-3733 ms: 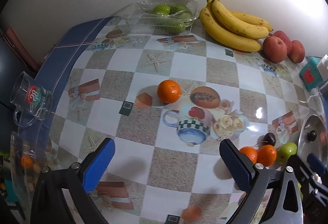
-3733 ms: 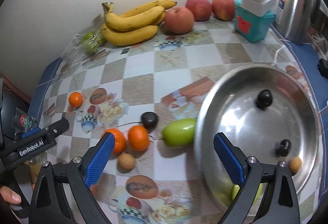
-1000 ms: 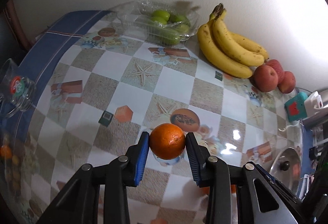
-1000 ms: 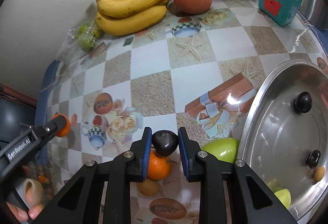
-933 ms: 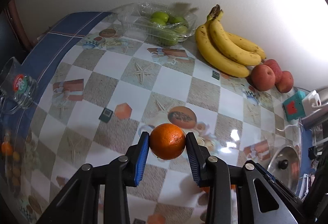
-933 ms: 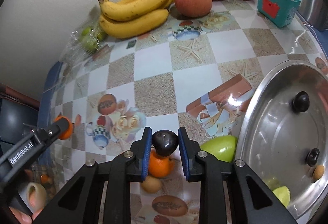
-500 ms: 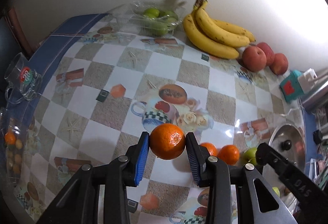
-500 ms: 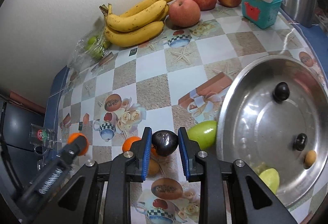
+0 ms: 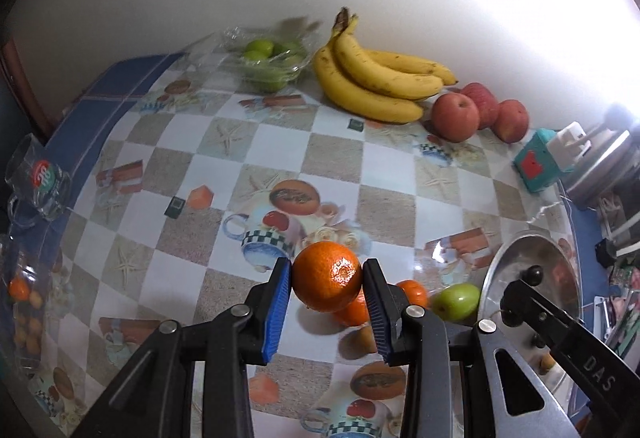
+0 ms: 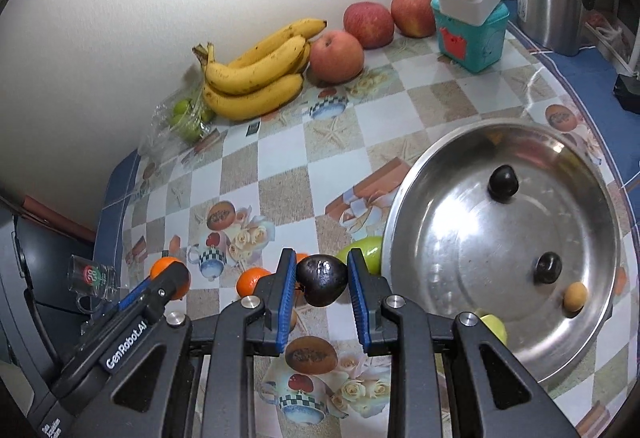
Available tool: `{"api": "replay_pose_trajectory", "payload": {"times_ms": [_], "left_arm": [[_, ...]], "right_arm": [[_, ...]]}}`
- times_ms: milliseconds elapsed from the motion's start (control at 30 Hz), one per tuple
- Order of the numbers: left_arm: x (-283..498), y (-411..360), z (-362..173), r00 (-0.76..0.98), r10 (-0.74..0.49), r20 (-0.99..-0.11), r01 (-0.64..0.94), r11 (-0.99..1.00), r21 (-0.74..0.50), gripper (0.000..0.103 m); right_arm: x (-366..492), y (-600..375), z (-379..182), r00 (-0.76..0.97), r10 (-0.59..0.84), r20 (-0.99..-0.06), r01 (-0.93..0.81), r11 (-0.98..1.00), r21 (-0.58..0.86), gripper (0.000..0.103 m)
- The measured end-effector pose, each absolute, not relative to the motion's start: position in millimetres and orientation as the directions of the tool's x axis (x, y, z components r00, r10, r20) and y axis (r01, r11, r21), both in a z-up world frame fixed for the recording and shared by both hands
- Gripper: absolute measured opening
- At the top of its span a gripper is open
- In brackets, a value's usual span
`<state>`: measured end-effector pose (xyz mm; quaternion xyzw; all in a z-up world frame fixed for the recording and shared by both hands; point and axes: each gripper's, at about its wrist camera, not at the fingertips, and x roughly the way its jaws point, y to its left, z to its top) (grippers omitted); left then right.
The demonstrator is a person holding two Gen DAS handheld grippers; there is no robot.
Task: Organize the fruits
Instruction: 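Carry the orange and plum over the steel bowl and open both grippers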
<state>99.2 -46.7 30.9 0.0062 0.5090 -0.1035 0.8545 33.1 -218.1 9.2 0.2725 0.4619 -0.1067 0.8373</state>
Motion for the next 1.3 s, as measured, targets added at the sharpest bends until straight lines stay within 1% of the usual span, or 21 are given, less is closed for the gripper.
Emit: {"api": "replay_pose_trajectory", "payload": {"times_ms": [167,500,633,833,967,1133,1300], "left_arm": [[91,-67,36,0.462,-0.19,-0.866,0.226,0.97,-0.092,0.039],[71,-115,33,0.434,-0.227,-0.872,0.341,0.937,-0.074,0.039],[64,-130,31,0.382,-0.291,-0.877,0.392,0.911,-0.131,0.039],[46,-160,27,0.344,-0.309,-0.887,0.473,0.873,-0.121,0.039],[29,-188,21,0.327,-0.303,-0.895,0.541,0.837,-0.086,0.039],[14,-212,11,0.303,-0.313,-0.9,0.597,0.799,-0.076,0.039],[15,-223,-3,0.304,-0.282,-0.91,0.603,0.796,-0.045,0.039]], "right_arm": [[28,-232,8,0.542,0.054,-0.839,0.452,0.823,0.345,0.027],[9,-278,-2,0.54,0.038,-0.841,0.539,0.752,0.38,0.027],[-2,-298,-4,0.542,0.022,-0.84,0.579,0.715,0.393,0.027],[-19,-329,-8,0.542,-0.004,-0.84,0.632,0.661,0.404,0.027],[-33,-351,-13,0.53,-0.029,-0.847,0.677,0.617,0.402,0.027],[-44,-367,-17,0.521,-0.052,-0.852,0.702,0.593,0.394,0.027],[-43,-372,-25,0.503,-0.06,-0.862,0.711,0.596,0.374,0.027]]}}
